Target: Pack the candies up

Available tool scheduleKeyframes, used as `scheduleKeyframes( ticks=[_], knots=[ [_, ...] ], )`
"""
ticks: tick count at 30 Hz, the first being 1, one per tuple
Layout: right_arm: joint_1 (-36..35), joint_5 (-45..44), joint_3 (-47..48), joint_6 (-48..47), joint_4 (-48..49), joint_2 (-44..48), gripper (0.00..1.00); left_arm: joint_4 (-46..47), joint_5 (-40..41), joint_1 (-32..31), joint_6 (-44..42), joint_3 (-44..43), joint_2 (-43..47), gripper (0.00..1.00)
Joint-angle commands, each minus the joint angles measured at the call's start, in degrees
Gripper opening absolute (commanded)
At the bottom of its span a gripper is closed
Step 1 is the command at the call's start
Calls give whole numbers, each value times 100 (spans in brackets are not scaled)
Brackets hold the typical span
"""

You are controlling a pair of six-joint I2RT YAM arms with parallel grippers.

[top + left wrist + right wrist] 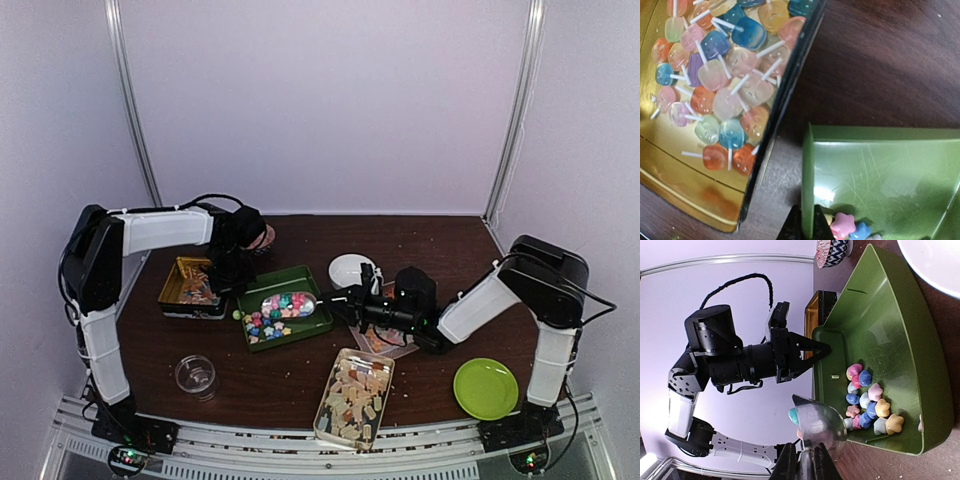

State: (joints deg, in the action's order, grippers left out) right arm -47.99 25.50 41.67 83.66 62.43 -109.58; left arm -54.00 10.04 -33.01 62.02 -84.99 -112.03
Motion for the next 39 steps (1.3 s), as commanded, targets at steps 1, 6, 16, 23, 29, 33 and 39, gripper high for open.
scheduleKeyframes(
  ticks=[1,6,16,23,29,33,39],
  knots=[
    [60,-1,-22,-187,213,288,0,265,-49,101,-249,-194,-202,15],
    [61,53,-48,-210,281,312,0,346,-281,103,-477,-233,-122,35],
    [61,176,-198,-323,307,458,0,583,-486,99,-635,365,1000,98],
    [47,283,-302,-493,163,656,0,337,-166,95,-367,1910,2899,98],
    [39,366,-357,-546,114,759,0,-193,-15,104,183,3548,4612,94],
    [22,408,-338,-581,108,805,0,-444,-146,103,281,4249,5300,92],
    [18,377,-361,-553,152,826,0,-436,-490,102,386,4872,6037,84]
  ],
)
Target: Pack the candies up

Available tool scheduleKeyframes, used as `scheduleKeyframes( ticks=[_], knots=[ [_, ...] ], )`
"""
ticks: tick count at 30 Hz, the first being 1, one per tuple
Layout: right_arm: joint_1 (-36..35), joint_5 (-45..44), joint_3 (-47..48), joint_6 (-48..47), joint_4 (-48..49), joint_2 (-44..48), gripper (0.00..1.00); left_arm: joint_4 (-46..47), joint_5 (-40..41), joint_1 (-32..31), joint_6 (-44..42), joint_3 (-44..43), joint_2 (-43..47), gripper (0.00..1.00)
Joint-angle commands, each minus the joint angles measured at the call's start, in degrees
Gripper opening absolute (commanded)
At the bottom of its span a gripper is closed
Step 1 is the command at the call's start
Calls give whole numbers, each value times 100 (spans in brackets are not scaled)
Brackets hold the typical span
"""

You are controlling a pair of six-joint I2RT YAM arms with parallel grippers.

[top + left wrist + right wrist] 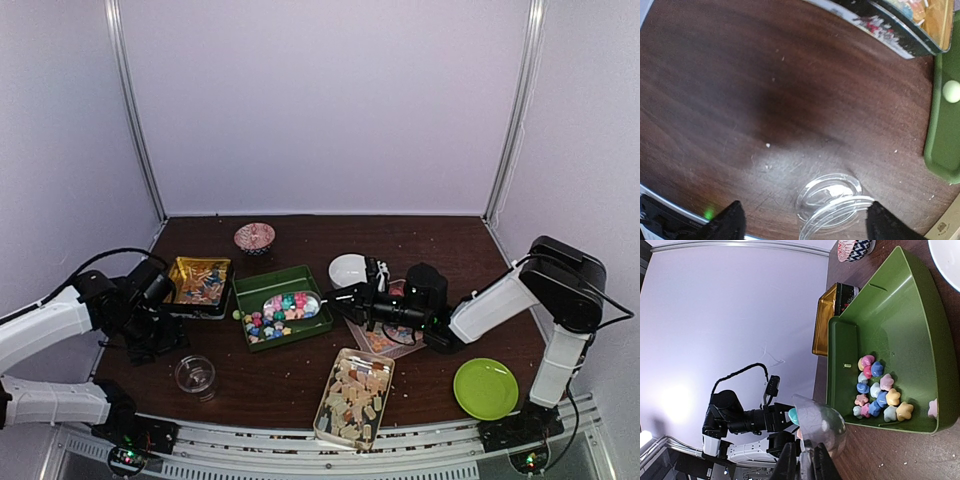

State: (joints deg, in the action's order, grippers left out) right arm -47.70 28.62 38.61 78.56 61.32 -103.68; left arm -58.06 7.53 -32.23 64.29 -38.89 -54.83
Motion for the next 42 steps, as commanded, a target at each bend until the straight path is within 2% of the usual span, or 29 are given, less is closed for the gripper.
scheduleKeyframes(
  ticks=[1,7,12,15,21,27,31,34,42],
  knots=[
    [-12,57,-65,-43,279,230,0,-36,-253,24,161,353,394,82],
    [-20,47,-62,53,413,131,0,169,-356,31,222,724,563,67],
    [-21,43,-58,-13,303,196,0,216,-452,25,57,668,373,61],
    [-24,48,-75,-34,280,227,0,211,-500,24,-65,645,374,61],
    [-20,47,-94,-61,254,266,0,-88,-491,24,-139,434,744,69],
    [-24,45,-102,-109,197,301,0,-223,-458,24,-176,498,942,68],
    [-25,48,-124,-114,175,314,0,97,-687,25,-201,734,750,65],
    [-23,55,-143,-132,131,337,0,463,-931,26,-350,861,527,59],
    [-22,55,-181,-174,30,405,0,831,-1032,-65,-526,730,40,30]
  ],
)
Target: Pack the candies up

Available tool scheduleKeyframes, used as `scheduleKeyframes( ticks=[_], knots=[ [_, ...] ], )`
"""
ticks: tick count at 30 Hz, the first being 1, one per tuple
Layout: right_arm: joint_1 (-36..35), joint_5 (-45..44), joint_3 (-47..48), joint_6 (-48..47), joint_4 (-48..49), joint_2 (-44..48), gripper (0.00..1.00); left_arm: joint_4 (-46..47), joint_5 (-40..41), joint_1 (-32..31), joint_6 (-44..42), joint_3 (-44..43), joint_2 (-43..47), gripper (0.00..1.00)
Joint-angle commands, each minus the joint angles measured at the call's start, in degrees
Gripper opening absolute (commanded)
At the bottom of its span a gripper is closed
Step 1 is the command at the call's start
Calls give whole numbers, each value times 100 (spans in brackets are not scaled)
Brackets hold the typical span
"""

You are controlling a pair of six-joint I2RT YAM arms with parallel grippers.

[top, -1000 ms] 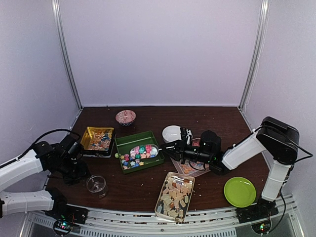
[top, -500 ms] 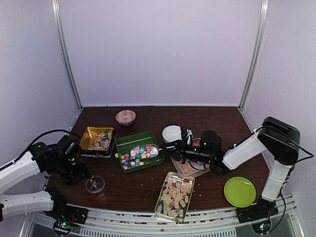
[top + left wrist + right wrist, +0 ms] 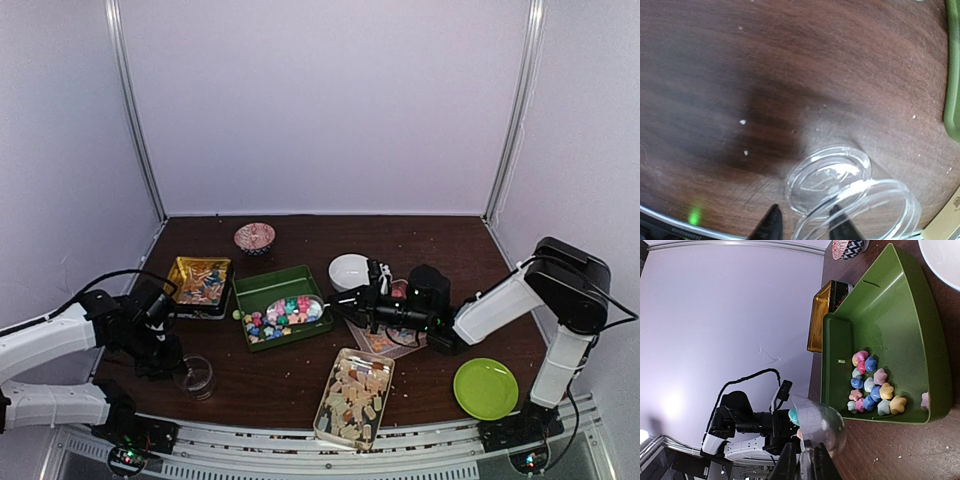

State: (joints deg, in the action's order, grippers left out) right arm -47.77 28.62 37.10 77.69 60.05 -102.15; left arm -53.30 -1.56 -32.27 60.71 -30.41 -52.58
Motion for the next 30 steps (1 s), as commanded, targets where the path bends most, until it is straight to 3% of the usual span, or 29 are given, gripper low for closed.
scheduleKeyframes(
  ticks=[1,7,22,30],
  knots=[
    [-13,51,-28,-95,148,270,0,355,-96,-129,-187,-167,-260,25],
    [-13,56,-10,-163,23,343,0,360,103,-463,-192,-438,-646,0],
    [65,30,-157,-377,-165,675,0,-16,596,-1628,-273,-1274,-1235,0],
    [108,45,-322,-333,43,693,0,-1,843,-2440,-407,-1999,-2318,0]
  ],
)
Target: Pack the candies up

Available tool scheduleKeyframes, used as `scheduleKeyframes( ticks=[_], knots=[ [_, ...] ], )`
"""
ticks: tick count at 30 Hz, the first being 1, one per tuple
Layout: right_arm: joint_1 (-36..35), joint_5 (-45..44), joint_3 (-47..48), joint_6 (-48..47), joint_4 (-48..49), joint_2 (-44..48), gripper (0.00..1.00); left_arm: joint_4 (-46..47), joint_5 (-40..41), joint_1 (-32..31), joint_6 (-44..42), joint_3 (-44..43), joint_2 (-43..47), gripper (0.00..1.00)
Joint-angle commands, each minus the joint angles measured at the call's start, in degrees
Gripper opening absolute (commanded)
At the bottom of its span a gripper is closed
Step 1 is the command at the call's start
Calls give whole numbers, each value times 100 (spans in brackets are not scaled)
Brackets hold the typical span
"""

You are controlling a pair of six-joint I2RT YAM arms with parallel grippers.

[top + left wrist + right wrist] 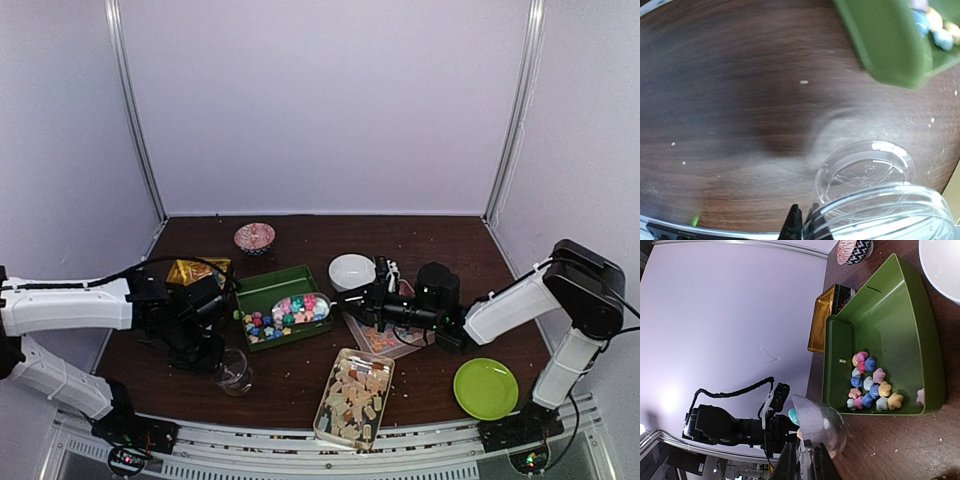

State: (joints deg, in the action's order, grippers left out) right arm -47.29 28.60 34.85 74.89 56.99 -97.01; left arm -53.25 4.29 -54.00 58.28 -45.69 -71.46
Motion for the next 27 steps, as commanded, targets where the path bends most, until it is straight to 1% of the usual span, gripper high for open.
scheduleKeyframes(
  ticks=[1,6,11,19,21,24,25,26,27],
  knots=[
    [69,49,-125,-54,362,195,0,10,309,-315,-192,-582,-655,0],
    [115,75,-281,-19,515,271,0,90,504,-348,-494,-1248,-1447,0],
    [194,118,-467,-36,523,386,0,183,512,-357,-796,-1792,-2052,0],
    [341,119,-698,34,655,446,0,270,459,-357,-998,-1997,-2563,0],
    [341,120,-707,30,653,461,0,301,435,-357,-1031,-1994,-2557,5],
    [352,124,-712,17,629,466,0,316,425,-353,-1108,-1987,-2489,15],
    [352,127,-723,17,629,474,0,316,417,-357,-1135,-1992,-2440,20],
    [350,128,-733,18,625,487,0,311,415,-357,-1149,-1978,-2359,28],
    [352,130,-746,16,613,509,0,314,414,-357,-1144,-1952,-2259,37]
  ],
)
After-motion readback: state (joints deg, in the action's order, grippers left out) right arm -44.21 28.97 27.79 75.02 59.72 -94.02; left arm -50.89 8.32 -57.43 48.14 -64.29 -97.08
